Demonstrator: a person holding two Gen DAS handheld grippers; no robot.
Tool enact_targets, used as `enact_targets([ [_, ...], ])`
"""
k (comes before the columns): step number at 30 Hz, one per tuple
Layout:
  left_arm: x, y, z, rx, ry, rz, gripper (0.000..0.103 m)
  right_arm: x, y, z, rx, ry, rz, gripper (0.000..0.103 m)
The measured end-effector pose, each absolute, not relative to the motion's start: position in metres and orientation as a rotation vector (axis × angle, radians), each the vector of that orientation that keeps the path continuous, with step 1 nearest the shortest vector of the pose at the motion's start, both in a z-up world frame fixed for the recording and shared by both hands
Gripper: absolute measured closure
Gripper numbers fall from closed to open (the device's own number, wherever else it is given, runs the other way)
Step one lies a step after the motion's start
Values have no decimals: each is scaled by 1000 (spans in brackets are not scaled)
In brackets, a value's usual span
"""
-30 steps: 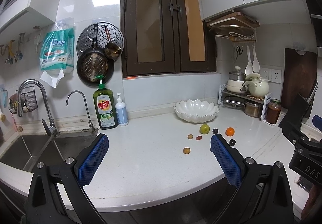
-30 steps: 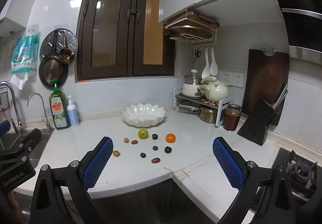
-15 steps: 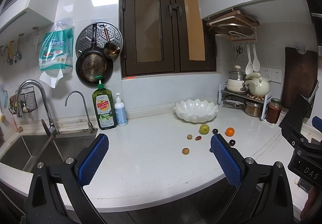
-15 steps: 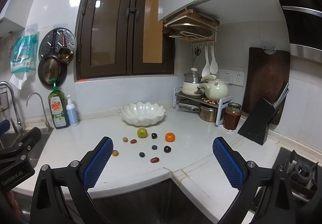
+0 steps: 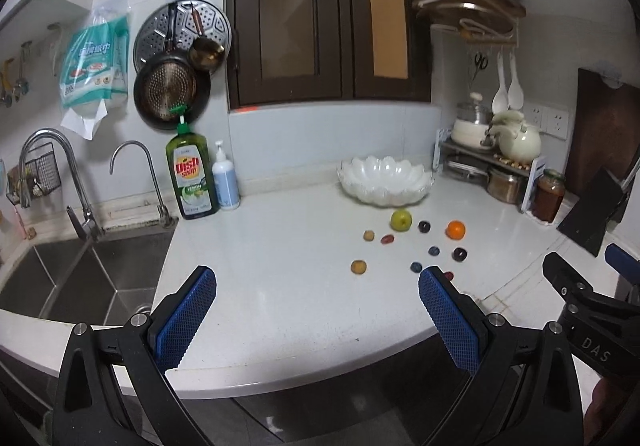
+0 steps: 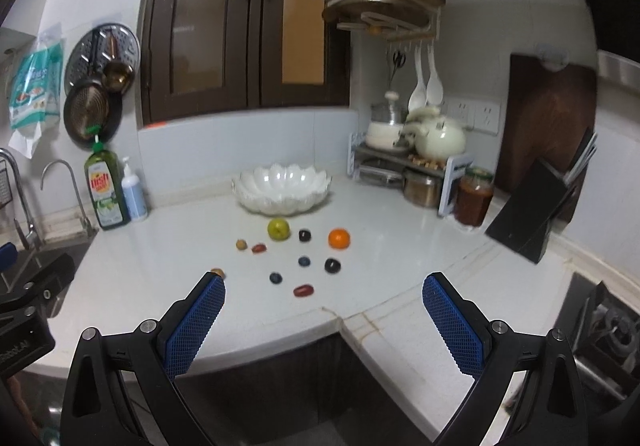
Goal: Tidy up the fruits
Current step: 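Move the left tool toward the tan round fruit while the right tool approaches the red oblong fruit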
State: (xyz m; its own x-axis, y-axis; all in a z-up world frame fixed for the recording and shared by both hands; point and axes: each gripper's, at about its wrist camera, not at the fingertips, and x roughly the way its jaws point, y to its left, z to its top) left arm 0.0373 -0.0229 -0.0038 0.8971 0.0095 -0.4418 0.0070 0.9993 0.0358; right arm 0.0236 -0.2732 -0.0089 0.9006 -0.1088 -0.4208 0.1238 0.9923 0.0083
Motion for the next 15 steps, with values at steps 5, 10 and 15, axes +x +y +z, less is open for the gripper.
enact_targets([
  [5, 48, -34, -19, 63, 471, 41, 0, 44, -284, -26, 42, 473, -98, 2],
  [10, 57, -35, -27, 49, 504, 58, 0, 57, -285, -34, 29, 498, -74, 2],
  [15, 78, -39, -34, 59, 526, 54, 0, 75, -283, -38, 17, 517, -64, 2],
])
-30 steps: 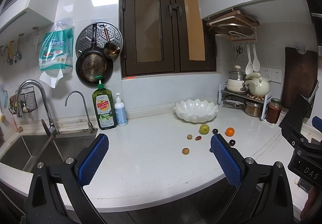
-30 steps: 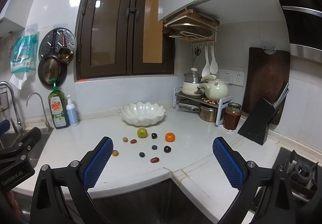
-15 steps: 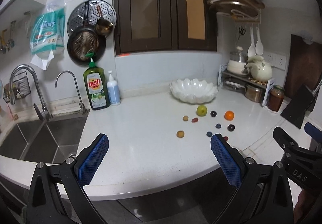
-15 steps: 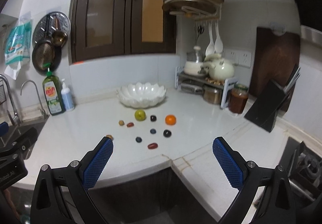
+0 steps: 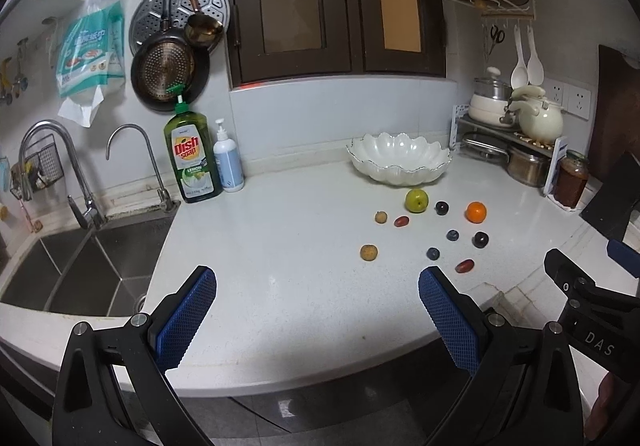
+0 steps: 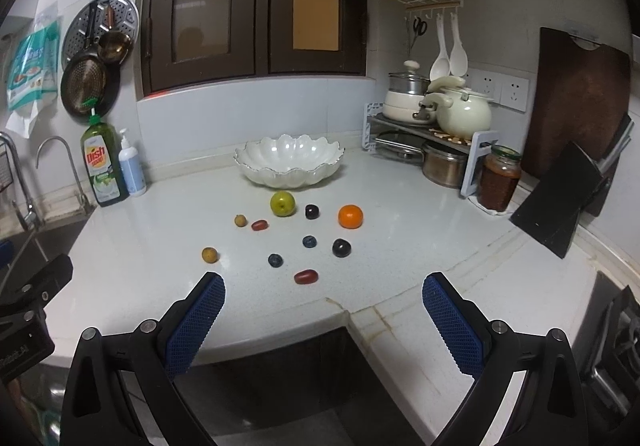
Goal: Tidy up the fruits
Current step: 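Move the left tool toward the tan round fruit while the right tool approaches the red oblong fruit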
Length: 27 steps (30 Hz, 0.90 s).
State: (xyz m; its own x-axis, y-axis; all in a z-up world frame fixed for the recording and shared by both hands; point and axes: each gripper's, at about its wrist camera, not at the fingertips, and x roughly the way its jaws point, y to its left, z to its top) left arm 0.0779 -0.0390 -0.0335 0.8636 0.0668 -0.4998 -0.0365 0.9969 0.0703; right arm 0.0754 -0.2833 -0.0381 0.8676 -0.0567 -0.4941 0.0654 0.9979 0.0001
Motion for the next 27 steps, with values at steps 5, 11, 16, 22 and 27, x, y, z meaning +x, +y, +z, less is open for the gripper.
enact_targets([
  [5, 114, -42, -43, 76, 538, 18, 0, 105, -284, -47, 17, 534, -86, 2],
  [11, 167, -45, -55, 120, 566, -29, 0, 147, -278, -61, 12, 567, -110, 2],
  [16, 208, -46, -71, 131, 622, -80, 0, 183, -273, -77, 9, 619, -136, 2],
  [22, 246, -52, -97, 140, 704, -154, 5, 205, -273, -98, 33, 678, -178, 3],
  [27, 264, -57, -114, 163, 746, -176, 6, 220, -267, -112, 24, 721, -168, 3],
])
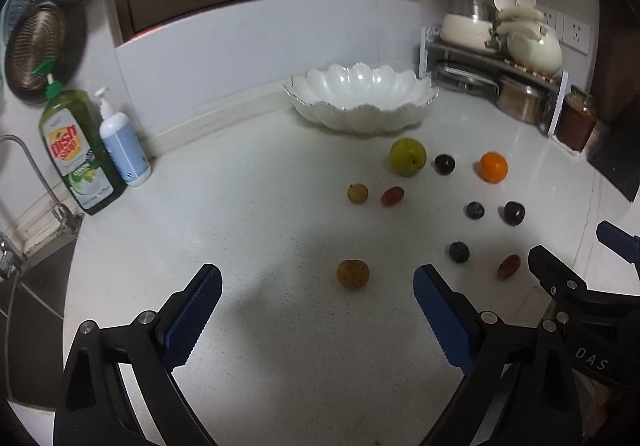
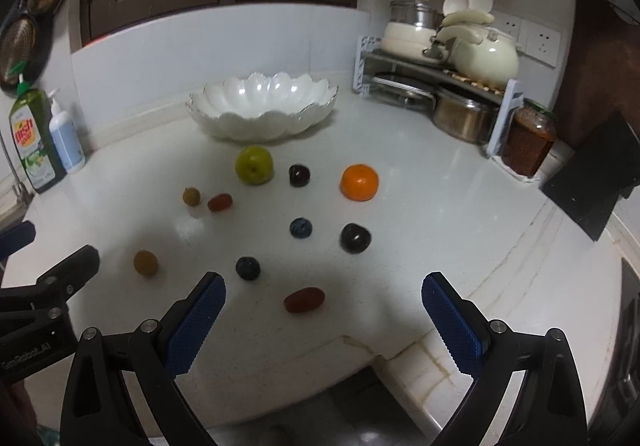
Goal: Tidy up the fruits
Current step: 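Move the left tool toward the tan round fruit while the right tool approaches the red oblong fruit, then close the left tool on the tan fruit while the right tool closes on the red fruit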
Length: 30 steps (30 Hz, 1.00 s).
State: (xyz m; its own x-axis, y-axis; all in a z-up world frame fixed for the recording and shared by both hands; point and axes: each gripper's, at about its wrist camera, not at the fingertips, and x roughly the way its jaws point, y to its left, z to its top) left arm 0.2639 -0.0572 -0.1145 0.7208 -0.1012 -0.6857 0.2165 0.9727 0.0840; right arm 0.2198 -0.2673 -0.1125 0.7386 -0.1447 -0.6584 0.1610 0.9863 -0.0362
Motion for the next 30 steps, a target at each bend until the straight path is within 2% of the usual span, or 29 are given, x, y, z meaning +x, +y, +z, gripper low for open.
enact_targets([
  [3, 273, -60, -124, 174, 758, -183, 11, 228, -265, -120, 12, 735, -151, 9],
  [7, 283, -62, -134, 171, 773, -181, 20, 240, -267, -132, 23, 750, -124, 11],
  [13, 298, -68, -152, 160, 820, -215, 26, 249, -270, -150, 31, 800, -120, 24],
  [15, 300, -71, -157, 160, 835, -231, 27, 251, -270, -155, 34, 813, -118, 25],
  [17, 302, -72, -159, 156, 845, -247, 34, 253, -271, -158, 40, 823, -118, 29],
  [20, 305, -74, -163, 153, 859, -259, 37, 254, -272, -162, 53, 839, -113, 33],
  [25, 310, -78, -168, 162, 865, -275, 44, 255, -270, -169, 55, 860, -100, 46],
  [30, 313, -80, -172, 160, 885, -290, 57, 254, -270, -171, 63, 867, -94, 53],
])
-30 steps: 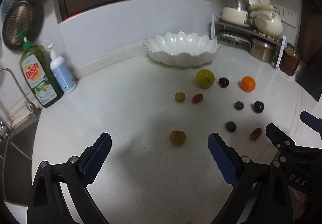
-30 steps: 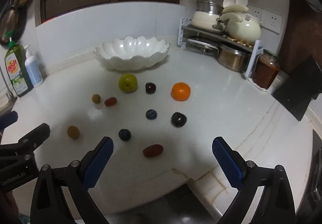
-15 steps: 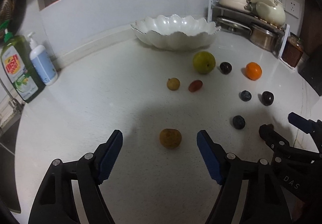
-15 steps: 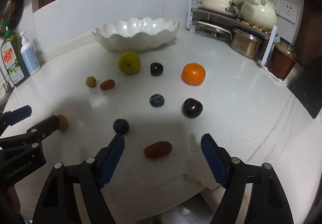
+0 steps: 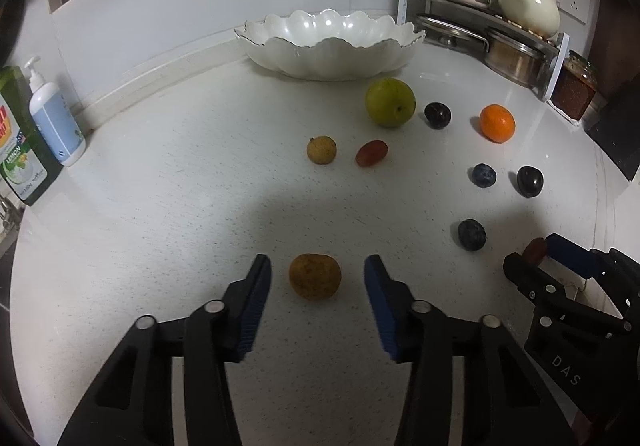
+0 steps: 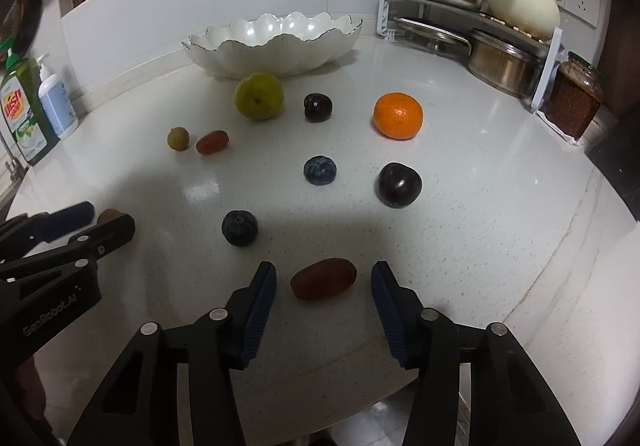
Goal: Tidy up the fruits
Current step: 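Close the left tool on the tan fruit while the right tool closes on the red fruit, then carry the tan fruit in the left tool while the right tool carries the red fruit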
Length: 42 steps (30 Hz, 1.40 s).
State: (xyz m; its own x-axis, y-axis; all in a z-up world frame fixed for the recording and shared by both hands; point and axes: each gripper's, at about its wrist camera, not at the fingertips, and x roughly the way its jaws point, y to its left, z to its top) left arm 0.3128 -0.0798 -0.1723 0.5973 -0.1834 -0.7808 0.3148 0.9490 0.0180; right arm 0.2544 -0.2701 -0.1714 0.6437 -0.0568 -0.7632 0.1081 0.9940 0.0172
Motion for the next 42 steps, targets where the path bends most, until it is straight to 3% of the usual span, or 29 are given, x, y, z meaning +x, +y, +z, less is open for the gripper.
enact_targets([
  [6, 315, -81, -175, 163, 893, -289, 72, 257, -269, -170, 48, 862, -83, 71],
  [20, 312, -82, -160, 130, 881, -304, 75, 260, -271, -151, 54, 839, -43, 72],
  [42, 306, -91, -76, 114, 662, -264, 75, 273, -284, -75, 29, 665, 14, 72],
])
